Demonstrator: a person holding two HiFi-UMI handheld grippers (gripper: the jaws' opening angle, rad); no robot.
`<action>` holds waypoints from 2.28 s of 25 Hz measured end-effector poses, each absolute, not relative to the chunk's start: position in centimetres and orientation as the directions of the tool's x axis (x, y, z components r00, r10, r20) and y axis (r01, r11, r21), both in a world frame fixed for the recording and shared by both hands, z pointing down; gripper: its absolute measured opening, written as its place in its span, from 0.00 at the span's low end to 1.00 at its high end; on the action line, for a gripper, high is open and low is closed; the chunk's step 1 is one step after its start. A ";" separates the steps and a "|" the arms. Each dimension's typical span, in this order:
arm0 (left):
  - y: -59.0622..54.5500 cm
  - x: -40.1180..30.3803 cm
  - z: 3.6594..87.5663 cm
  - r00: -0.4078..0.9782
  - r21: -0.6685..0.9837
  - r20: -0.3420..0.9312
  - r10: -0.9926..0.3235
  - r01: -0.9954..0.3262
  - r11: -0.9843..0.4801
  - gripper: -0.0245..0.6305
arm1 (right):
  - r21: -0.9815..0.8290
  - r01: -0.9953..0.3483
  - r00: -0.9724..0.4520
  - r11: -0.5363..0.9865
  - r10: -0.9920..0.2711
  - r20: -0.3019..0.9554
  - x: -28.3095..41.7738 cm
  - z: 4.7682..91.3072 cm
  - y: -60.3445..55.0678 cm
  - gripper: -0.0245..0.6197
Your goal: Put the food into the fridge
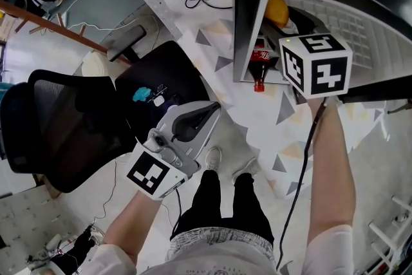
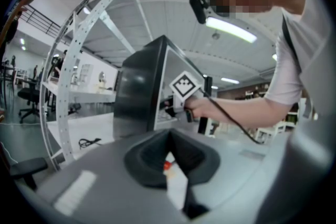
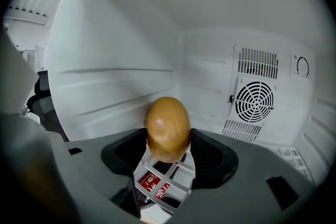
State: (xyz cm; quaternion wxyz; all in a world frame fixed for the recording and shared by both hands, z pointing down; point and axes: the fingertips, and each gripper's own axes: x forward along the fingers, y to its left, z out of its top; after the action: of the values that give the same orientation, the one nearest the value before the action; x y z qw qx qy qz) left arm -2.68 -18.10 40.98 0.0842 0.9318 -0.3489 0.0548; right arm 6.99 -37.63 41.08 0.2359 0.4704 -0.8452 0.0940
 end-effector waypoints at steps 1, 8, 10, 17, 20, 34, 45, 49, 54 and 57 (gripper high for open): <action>-18.1 -2.7 41.0 0.751 0.119 0.162 -0.641 -0.659 -0.742 0.05 | 0.068 -0.839 -0.442 0.539 -0.750 0.492 7.0 41.2 -37.6 0.45; -17.9 -2.6 41.2 0.749 0.126 0.166 -0.641 -0.661 -0.740 0.05 | 0.091 -0.839 -0.428 0.536 -0.754 0.499 7.0 41.5 -37.7 0.45; -17.8 -2.5 41.1 0.750 0.128 0.162 -0.641 -0.660 -0.740 0.05 | 0.101 -0.836 -0.426 0.540 -0.753 0.502 6.9 41.6 -37.7 0.45; -17.6 -2.5 41.2 0.751 0.132 0.160 -0.640 -0.659 -0.740 0.05 | 0.096 -0.838 -0.424 0.537 -0.752 0.505 7.2 41.9 -37.7 0.45; -17.6 -2.4 41.2 0.753 0.131 0.160 -0.639 -0.657 -0.742 0.05 | 0.093 -0.840 -0.421 0.534 -0.751 0.508 7.4 42.1 -37.9 0.45; -17.6 -1.8 39.8 0.756 0.121 0.146 -0.638 -0.653 -0.747 0.05 | 0.056 -0.844 -0.441 0.534 -0.749 0.495 7.7 41.4 -37.0 0.45; -17.5 -1.0 38.0 0.765 0.083 0.136 -0.630 -0.642 -0.762 0.05 | -0.017 -0.853 -0.472 0.521 -0.758 0.451 8.2 40.9 -34.4 0.45; -17.3 -0.9 36.9 0.765 0.068 0.126 -0.632 -0.642 -0.764 0.05 | -0.042 -0.852 -0.486 0.521 -0.759 0.434 8.4 40.3 -33.3 0.45; -17.0 -0.8 35.6 0.768 0.043 0.122 -0.629 -0.638 -0.769 0.05 | -0.052 -0.844 -0.506 0.534 -0.760 0.407 8.3 39.0 -31.5 0.45; -16.8 -1.0 34.7 0.767 0.030 0.116 -0.631 -0.638 -0.769 0.05 | -0.057 -0.843 -0.512 0.534 -0.766 0.388 8.3 38.1 -30.4 0.42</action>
State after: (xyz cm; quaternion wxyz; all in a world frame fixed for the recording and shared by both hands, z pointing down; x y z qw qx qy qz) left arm -1.00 -16.77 34.70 0.0340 0.9393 -0.3378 0.0496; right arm 8.28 -30.38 38.13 0.1600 0.4673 -0.8612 0.1201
